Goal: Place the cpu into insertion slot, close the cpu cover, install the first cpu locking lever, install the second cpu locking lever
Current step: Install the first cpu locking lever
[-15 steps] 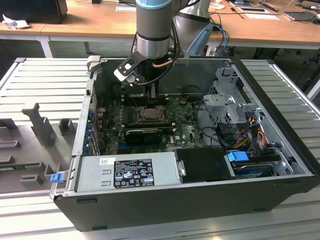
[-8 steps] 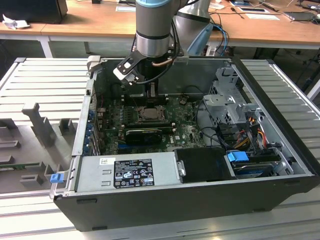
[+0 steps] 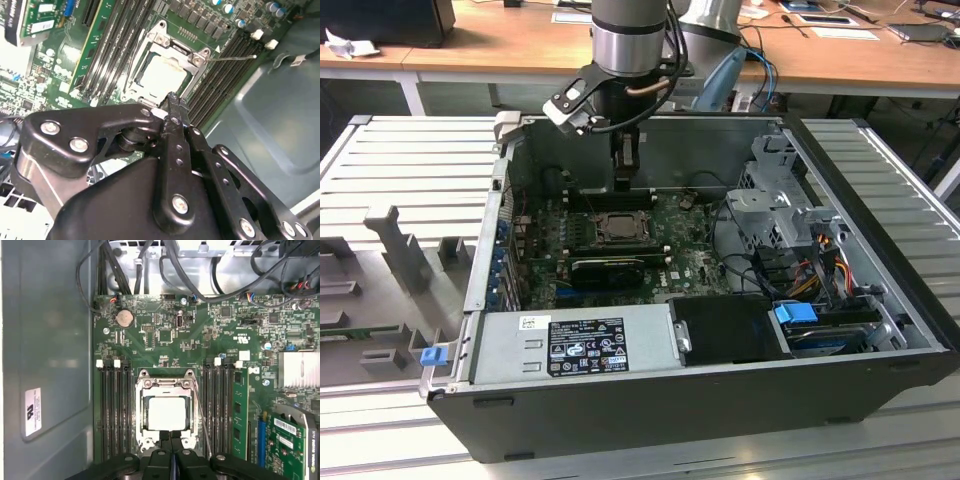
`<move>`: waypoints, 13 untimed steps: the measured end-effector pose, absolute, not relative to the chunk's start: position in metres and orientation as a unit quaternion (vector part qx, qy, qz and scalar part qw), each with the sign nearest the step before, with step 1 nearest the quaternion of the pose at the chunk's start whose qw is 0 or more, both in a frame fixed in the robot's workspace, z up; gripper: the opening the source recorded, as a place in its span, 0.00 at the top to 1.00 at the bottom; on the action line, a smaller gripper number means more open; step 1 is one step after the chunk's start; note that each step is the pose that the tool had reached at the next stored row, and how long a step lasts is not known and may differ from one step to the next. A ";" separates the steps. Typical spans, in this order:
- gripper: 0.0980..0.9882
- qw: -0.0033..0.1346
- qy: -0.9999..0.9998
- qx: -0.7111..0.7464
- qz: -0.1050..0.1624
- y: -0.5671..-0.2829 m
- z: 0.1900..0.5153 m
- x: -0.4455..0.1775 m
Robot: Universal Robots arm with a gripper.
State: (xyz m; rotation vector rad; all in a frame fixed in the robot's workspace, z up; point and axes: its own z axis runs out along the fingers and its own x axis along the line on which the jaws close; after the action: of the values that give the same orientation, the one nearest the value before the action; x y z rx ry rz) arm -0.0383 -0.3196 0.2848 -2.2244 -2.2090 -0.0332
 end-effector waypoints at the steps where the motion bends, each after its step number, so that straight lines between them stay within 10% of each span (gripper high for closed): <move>1: 0.99 0.003 -0.705 -0.709 -0.010 -0.320 0.287 -0.038; 13: 0.99 0.002 -0.783 -0.622 -0.008 -0.320 0.299 -0.038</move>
State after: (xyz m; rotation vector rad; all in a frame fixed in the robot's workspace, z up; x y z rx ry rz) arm -0.0383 -0.3196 0.2988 -1.9525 -2.4561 -0.0250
